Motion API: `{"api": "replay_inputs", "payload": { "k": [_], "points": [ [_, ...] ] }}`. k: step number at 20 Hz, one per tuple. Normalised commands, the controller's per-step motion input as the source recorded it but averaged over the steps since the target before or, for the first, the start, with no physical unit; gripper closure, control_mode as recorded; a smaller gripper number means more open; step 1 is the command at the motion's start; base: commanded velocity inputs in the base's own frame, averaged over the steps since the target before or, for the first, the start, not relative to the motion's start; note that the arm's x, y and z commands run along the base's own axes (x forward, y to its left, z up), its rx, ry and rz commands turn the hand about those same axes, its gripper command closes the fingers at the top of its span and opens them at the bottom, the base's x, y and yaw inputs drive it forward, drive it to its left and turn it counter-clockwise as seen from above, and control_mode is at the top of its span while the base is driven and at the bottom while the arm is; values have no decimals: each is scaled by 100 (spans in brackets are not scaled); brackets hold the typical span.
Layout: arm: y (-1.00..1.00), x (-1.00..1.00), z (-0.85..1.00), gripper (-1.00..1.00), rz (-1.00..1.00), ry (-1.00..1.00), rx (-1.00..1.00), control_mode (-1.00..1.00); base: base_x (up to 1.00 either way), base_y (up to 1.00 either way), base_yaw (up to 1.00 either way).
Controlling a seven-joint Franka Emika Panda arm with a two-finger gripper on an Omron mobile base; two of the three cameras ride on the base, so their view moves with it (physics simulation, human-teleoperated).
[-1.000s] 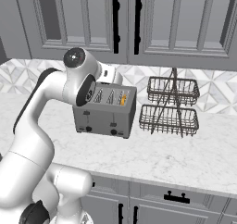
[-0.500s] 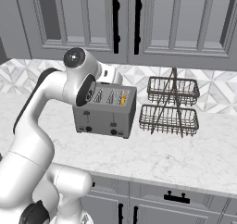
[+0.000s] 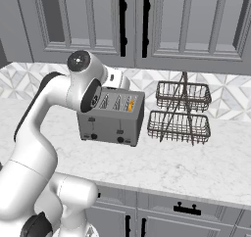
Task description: Start the toaster. Once the lever pops up, take the bread to the plate on the dining counter.
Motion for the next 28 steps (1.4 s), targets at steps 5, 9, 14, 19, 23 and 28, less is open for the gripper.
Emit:
{"api": "replay_inputs", "payload": {
  "k": [5,9,14,19,23,28],
  "points": [
    [0,0,0,-100,0,0,0,-100,0,0,0],
    [0,0,0,-100,0,0,0,-100,0,0,0],
    [0,0,0,-100,0,0,0,-100,0,0,0],
    [0,0,0,-100,0,0,0,-100,0,0,0],
    [0,0,0,-100,0,0,0,-100,0,0,0],
    [0,0,0,-100,0,0,0,-100,0,0,0]
  ]
}}
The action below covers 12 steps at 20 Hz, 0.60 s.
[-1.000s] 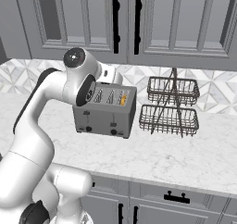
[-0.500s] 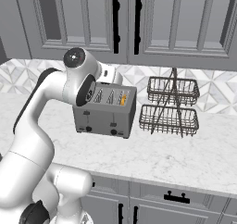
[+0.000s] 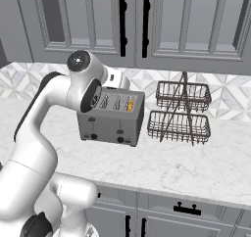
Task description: Start the toaster. Once the lever pops up, take the bread to the plate on the dining counter.
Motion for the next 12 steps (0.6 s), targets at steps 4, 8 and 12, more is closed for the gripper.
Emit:
{"api": "replay_inputs", "payload": {
  "k": [4,8,12],
  "points": [
    [0,0,0,-100,0,0,0,-100,0,0,0],
    [0,0,0,-100,0,0,0,-100,0,0,0],
    [0,0,0,-100,0,0,0,-100,0,0,0]
  ]
}}
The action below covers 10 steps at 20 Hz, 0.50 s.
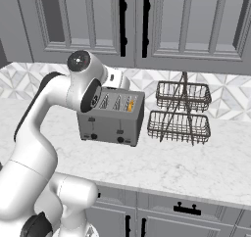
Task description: Start the toaster. Once the lever pops up, take the bread to the plate on the dining counter.
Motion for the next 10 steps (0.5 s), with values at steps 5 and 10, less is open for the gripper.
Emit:
{"api": "replay_inputs", "payload": {
  "k": [5,10],
  "points": [
    [0,0,0,-100,0,0,0,-100,0,0,0],
    [0,0,0,-100,0,0,0,-100,0,0,0]
  ]
}}
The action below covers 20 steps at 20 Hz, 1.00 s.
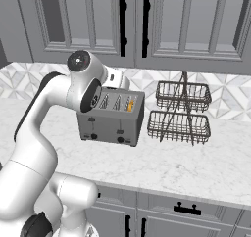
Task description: Start the toaster. Once the lever pops up, take the bread to the plate on the dining counter.
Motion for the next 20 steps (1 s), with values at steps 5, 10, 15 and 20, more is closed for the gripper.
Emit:
{"api": "replay_inputs", "payload": {
  "k": [5,10,15,20],
  "points": [
    [0,0,0,-100,0,0,0,-100,0,0,0],
    [0,0,0,-100,0,0,0,-100,0,0,0],
    [0,0,0,-100,0,0,0,-100,0,0,0],
    [0,0,0,-100,0,0,0,-100,0,0,0]
  ]
}}
